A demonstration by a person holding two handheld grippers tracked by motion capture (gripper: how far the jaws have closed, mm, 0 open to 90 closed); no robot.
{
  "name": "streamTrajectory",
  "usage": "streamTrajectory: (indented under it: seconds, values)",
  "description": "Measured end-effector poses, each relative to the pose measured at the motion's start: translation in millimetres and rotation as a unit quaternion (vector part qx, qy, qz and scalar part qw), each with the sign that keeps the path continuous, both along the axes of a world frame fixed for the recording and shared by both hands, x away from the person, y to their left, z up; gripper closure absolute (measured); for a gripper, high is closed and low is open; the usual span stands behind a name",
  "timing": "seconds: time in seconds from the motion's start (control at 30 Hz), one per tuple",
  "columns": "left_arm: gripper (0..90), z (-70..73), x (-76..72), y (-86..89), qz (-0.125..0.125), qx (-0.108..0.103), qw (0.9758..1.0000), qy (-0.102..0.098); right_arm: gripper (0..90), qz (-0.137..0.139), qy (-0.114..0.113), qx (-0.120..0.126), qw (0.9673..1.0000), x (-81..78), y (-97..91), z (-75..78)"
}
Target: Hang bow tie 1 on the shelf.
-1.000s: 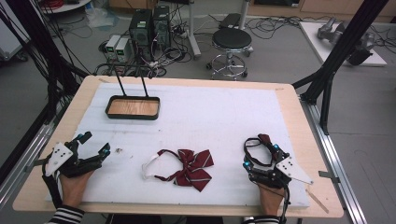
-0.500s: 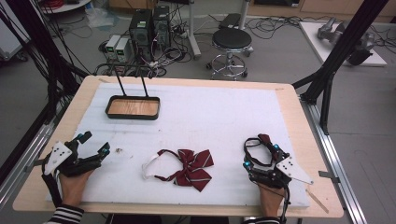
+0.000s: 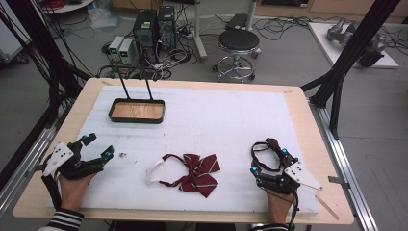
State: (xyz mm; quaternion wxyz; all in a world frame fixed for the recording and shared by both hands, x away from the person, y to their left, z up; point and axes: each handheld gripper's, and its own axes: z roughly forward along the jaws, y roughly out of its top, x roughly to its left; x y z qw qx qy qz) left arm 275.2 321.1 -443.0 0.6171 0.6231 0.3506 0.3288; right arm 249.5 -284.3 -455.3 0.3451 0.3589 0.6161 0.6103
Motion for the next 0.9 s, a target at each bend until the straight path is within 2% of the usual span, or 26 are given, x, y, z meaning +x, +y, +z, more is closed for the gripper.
streamTrajectory:
  seconds: [0.1,0.13,0.2,0.27,0.37,0.53,0.63,0.73,0.9]
  values:
    - [15.8,12.7,3.6,-3.8,-0.022,0.008,0.9997,0.003,3.0,-0.001,0.000,0.003,1.0000,0.0,0.2,0.0]
    - [15.8,21.7,6.1,-7.2,-0.037,0.015,0.9992,0.002,3.0,-0.001,0.000,0.002,1.0000,0.1,0.1,0.0]
    - [15.8,25.9,7.5,-9.2,-0.043,0.018,0.9989,0.002,2.9,0.000,0.000,0.001,1.0000,0.0,0.1,0.0]
    - [15.8,33.8,10.7,-13.4,-0.055,0.033,0.9979,0.002,3.0,0.000,0.000,0.001,1.0000,-0.1,0.1,0.0]
    - [15.8,45.1,15.6,-22.5,-0.079,0.056,0.9952,0.004,3.0,0.000,-0.001,0.000,1.0000,-0.2,0.0,-0.1]
    - [15.8,60.1,21.5,-37.4,-0.112,0.072,0.9911,0.005,3.0,0.000,0.000,0.003,1.0000,-0.2,0.1,0.0]
    - [15.8,66.8,26.2,-46.5,-0.126,0.074,0.9892,0.009,2.9,-0.001,0.001,0.004,1.0000,-0.4,0.2,0.0]
    - [15.8,71.4,29.7,-54.7,-0.141,0.083,0.9863,0.014,2.9,-0.001,0.001,0.005,1.0000,-0.6,0.1,-0.1]
    - [15.9,80.6,33.1,-70.5,-0.180,0.108,0.9777,0.017,3.0,-0.001,0.002,0.005,1.0000,-1.0,0.2,-0.1]
